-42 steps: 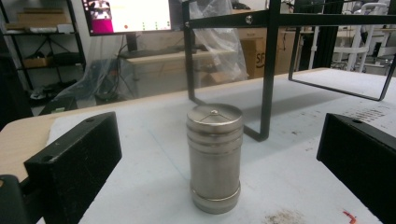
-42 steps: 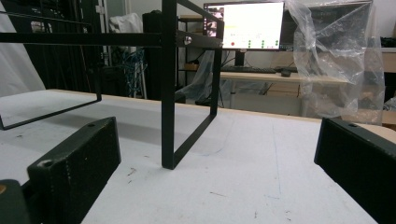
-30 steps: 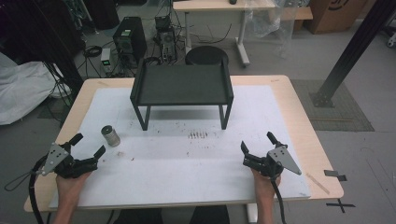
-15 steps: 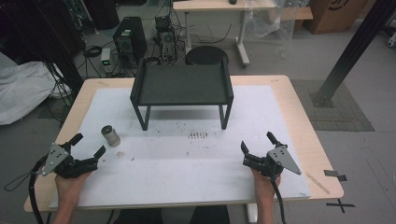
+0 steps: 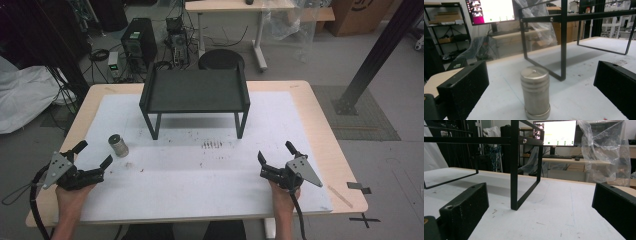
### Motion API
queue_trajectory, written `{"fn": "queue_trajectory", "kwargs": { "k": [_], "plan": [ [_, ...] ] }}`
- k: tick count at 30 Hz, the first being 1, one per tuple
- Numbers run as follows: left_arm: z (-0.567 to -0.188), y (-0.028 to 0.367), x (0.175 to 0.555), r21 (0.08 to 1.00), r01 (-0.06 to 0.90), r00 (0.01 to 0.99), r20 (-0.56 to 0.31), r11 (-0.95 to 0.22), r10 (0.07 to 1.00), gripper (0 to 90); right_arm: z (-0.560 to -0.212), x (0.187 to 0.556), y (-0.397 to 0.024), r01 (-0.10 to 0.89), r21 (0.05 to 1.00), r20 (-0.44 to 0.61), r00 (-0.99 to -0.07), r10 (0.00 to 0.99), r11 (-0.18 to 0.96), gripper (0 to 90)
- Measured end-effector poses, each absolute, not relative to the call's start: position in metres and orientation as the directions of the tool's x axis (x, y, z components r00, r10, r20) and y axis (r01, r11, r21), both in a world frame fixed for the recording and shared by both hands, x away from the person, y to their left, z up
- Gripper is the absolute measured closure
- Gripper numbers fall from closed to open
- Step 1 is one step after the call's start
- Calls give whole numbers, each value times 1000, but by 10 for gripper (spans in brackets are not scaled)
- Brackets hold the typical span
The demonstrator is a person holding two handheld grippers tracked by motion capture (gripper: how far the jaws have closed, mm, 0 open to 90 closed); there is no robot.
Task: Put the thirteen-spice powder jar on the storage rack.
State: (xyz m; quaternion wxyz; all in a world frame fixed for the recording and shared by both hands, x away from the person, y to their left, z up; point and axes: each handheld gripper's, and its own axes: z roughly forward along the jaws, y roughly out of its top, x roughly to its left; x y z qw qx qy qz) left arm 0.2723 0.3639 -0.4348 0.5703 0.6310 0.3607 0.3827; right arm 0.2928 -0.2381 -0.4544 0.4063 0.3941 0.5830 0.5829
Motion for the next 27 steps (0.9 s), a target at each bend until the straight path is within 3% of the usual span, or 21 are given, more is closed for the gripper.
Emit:
{"fn": "queue_trajectory", "kwargs": {
  "k": [14,27],
  "plan": [
    [-405,376,286,990,85,625,35,-112,780,5,-454,293,-238,-12,1000,-15,-360,933,12,8],
    [-413,374,314,965,219,620,-26,-142,784,13,-454,293,-238,-12,1000,-16,-361,933,12,8]
  ]
}}
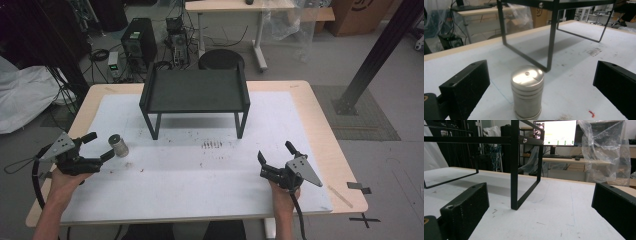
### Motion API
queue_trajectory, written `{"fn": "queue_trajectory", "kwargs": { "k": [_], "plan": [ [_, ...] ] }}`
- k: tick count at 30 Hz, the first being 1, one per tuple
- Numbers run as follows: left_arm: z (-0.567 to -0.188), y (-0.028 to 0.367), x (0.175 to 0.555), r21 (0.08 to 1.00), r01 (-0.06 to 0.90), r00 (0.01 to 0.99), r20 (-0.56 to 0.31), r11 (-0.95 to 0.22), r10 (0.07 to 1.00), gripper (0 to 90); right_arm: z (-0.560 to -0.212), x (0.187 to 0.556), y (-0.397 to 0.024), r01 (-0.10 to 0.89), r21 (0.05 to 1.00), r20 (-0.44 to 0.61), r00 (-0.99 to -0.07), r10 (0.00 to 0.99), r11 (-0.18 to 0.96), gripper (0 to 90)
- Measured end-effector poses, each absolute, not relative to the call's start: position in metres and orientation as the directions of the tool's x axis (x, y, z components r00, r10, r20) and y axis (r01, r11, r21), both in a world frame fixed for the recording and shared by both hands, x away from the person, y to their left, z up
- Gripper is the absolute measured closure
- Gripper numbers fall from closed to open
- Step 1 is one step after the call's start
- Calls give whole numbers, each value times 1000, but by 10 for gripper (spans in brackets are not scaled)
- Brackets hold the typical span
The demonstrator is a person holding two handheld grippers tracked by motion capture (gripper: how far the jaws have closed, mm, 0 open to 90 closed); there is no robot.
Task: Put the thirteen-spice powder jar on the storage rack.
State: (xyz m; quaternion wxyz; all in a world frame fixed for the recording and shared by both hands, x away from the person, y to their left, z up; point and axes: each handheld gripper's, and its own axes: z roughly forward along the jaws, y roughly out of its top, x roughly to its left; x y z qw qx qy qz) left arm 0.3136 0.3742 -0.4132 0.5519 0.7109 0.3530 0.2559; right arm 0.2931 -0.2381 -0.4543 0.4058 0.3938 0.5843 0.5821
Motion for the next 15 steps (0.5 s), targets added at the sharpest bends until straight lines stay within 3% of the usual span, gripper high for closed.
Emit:
{"fn": "queue_trajectory", "kwargs": {
  "k": [15],
  "plan": [
    [-432,366,336,930,325,586,-56,-172,808,56,-454,293,-238,-12,1000,-16,-360,933,13,10]
  ]
}}
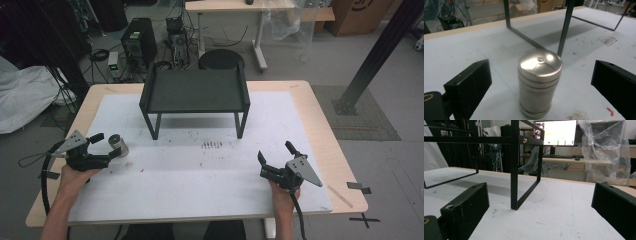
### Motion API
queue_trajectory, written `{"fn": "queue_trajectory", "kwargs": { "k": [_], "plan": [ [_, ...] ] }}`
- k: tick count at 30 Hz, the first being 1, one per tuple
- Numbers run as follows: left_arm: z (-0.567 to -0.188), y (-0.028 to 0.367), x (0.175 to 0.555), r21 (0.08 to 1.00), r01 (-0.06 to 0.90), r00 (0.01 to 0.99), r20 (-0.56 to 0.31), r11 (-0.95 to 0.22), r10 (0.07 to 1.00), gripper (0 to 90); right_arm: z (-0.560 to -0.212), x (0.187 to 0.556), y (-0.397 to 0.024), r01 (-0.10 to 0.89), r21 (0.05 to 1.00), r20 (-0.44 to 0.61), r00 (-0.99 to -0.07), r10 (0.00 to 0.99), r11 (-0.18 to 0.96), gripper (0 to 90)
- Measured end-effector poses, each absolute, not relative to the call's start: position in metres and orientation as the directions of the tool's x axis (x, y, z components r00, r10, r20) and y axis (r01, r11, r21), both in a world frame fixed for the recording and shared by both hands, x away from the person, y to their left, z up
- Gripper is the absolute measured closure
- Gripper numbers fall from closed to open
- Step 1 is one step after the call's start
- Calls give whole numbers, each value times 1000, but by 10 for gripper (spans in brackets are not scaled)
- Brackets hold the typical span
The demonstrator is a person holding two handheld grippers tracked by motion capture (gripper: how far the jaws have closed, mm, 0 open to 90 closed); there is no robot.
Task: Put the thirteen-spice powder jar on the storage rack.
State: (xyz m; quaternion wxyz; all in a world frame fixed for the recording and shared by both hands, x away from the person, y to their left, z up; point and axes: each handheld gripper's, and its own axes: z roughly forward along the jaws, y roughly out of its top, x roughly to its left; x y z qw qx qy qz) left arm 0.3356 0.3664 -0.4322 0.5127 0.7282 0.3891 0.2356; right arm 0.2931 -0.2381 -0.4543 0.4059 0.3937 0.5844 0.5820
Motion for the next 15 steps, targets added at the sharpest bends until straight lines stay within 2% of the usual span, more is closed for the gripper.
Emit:
{"fn": "queue_trajectory", "kwargs": {
  "k": [6,15],
  "plan": [
    [-436,363,337,924,323,581,-24,-203,814,103,-454,293,-238,-11,1000,-15,-360,933,12,11],
    [-437,362,338,924,315,585,-8,-218,811,277,-454,293,-238,-12,1000,-15,-360,933,12,13]
  ]
}}
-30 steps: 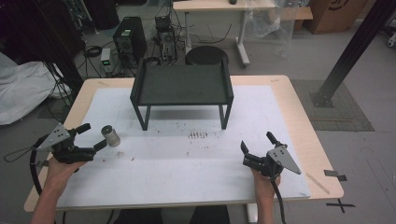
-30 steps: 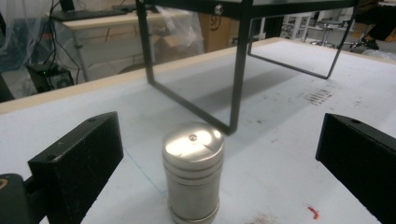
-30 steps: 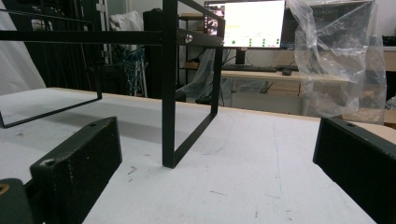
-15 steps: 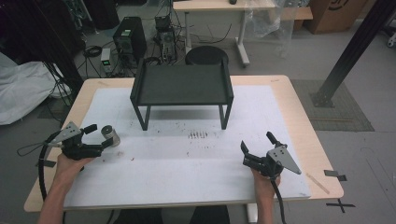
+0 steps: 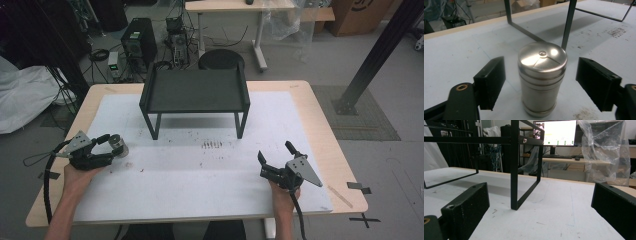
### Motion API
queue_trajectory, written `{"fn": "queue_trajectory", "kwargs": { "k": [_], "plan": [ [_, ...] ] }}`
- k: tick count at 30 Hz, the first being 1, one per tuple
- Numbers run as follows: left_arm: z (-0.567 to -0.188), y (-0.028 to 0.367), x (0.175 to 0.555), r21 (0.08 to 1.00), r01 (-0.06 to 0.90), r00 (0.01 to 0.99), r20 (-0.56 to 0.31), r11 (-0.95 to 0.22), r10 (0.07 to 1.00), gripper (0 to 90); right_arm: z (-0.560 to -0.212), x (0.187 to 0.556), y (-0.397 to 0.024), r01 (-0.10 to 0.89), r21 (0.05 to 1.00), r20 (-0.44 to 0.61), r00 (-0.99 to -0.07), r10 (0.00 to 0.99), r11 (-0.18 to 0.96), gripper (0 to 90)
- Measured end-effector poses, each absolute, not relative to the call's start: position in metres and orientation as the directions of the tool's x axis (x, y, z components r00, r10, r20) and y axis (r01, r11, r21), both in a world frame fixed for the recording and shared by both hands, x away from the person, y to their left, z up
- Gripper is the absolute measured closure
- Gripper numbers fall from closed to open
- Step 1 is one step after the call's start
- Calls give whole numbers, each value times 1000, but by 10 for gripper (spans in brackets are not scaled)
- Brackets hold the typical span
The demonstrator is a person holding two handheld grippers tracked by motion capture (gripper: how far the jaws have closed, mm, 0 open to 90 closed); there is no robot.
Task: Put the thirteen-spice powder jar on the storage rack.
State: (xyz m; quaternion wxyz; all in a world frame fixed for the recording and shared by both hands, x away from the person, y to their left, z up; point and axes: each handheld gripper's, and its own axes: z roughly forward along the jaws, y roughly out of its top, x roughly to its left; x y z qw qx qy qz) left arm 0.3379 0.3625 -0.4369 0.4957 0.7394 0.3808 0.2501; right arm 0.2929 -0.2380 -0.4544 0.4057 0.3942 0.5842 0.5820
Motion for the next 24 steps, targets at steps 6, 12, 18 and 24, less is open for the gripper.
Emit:
{"fn": "queue_trajectory", "kwargs": {
  "k": [6,12,18,24],
  "plan": [
    [-438,361,339,921,321,581,-9,-219,814,335,-454,293,-238,-12,1000,-14,-360,933,11,13],
    [-439,359,339,923,312,578,4,-226,816,413,-454,293,-238,-12,1000,-14,-360,933,10,14],
    [-439,359,340,927,312,574,-7,-211,819,483,-454,293,-238,-13,1000,-15,-359,933,11,14],
    [-439,360,340,927,314,575,-13,-206,818,487,-454,293,-238,-11,1000,-15,-359,933,12,15]
  ]
}}
